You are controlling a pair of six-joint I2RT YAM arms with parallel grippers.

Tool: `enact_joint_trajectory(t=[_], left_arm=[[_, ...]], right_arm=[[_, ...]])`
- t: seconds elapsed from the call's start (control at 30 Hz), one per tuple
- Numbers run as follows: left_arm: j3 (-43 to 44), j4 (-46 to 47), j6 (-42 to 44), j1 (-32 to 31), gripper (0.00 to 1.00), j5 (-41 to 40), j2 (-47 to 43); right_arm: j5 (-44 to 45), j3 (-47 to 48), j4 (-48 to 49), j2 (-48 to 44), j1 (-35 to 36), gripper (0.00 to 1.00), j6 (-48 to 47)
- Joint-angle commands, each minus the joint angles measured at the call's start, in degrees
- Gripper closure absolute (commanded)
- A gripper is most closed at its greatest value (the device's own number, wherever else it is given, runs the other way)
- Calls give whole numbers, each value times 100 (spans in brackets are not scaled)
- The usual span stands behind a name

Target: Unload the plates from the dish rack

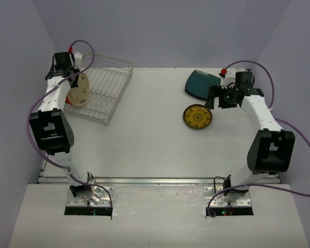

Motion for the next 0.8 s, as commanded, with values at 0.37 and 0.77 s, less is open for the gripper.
enact_joint_trajectory(t=[0.37, 0.77], left_arm=[[-960, -340, -361, -1997, 100, 2215, -2599], [-1463, -341, -1591, -3151, 100, 4070, -2258]], right_arm=[[-936, 69, 441, -453, 438, 1, 197], [-1935, 84, 1144, -634, 2005, 1, 960]])
